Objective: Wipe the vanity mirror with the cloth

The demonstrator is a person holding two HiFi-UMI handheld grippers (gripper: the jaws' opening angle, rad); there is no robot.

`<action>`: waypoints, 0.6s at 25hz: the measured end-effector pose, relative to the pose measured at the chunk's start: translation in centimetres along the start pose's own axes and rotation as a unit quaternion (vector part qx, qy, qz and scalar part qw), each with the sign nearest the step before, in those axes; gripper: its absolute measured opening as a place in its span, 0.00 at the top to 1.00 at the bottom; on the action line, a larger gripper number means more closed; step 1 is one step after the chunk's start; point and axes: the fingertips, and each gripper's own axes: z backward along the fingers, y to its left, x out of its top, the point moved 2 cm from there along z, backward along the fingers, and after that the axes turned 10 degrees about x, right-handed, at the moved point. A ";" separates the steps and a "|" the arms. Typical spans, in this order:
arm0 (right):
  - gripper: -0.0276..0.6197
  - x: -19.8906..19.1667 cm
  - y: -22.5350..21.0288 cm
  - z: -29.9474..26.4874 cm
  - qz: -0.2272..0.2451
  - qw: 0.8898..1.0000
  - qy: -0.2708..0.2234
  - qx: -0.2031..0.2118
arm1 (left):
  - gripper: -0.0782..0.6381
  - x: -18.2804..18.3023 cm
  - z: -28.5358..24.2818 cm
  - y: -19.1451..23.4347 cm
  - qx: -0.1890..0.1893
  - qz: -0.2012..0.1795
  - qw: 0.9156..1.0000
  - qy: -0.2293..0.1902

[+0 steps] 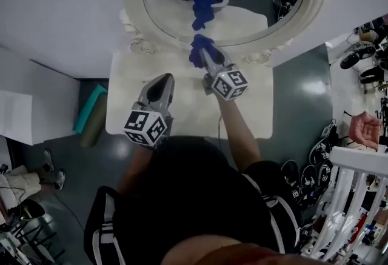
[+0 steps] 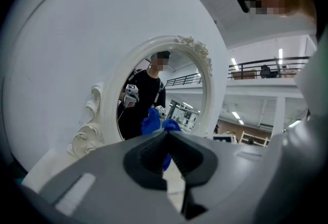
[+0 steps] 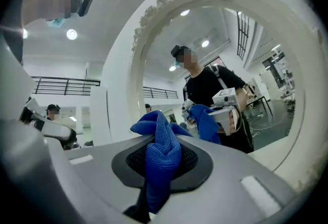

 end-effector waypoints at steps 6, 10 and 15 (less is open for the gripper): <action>0.89 2.7 1.3 2.8 0.003 0.996 -0.038 -0.080 | 0.88 1.7 -0.7 -0.9 -0.005 -0.017 0.999 -0.029; 0.89 4.5 2.3 4.3 0.024 0.992 -0.049 -0.112 | 0.88 3.0 -1.2 -1.2 -0.004 -0.023 0.999 -0.047; 0.89 5.3 3.3 5.9 0.039 0.987 -0.067 -0.143 | 0.88 2.9 -1.2 -1.2 0.002 -0.025 0.998 -0.060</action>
